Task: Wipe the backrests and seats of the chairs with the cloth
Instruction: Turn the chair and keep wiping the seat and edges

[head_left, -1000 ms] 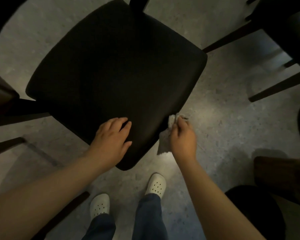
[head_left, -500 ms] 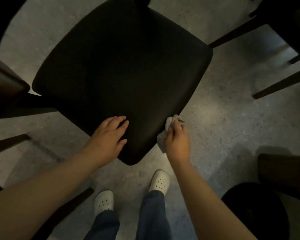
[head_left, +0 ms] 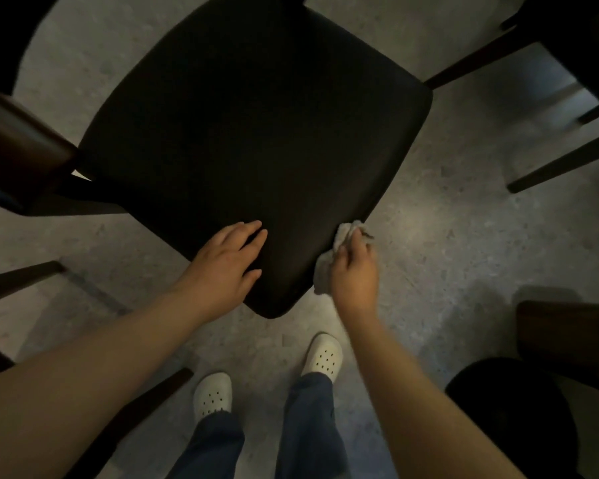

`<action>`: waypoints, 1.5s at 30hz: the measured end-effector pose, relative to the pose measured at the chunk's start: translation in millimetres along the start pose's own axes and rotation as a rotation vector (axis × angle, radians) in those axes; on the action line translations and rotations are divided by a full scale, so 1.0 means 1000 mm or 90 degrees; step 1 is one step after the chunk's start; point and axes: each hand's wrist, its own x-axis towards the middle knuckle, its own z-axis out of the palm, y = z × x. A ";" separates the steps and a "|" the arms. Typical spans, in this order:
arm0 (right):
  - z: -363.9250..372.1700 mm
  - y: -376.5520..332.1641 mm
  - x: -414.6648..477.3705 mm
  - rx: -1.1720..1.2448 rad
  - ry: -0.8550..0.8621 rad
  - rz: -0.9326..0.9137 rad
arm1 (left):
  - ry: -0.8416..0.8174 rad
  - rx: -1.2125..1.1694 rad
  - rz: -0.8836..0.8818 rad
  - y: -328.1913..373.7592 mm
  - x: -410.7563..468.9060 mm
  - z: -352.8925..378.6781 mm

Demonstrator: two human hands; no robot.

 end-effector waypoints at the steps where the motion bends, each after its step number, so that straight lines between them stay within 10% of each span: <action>1: 0.011 -0.003 -0.013 0.000 0.009 0.010 | -0.004 -0.011 -0.003 0.000 -0.001 0.000; 7: 0.029 0.018 -0.120 0.066 -0.178 -0.086 | 0.076 0.001 -0.046 -0.008 -0.029 0.004; 16: -0.002 -0.018 0.034 0.050 0.010 0.081 | 0.015 -0.042 -0.066 -0.031 -0.044 0.018; 25: 0.044 -0.004 -0.128 0.072 -0.150 0.001 | -0.006 -0.081 -0.040 -0.047 -0.044 0.016; 34: 0.023 -0.020 -0.006 0.009 0.008 0.017 | 0.014 -0.108 -0.012 -0.055 -0.047 0.026; 45: 0.040 -0.007 -0.124 0.059 -0.054 -0.073 | 0.071 -0.129 -0.057 -0.061 -0.062 0.024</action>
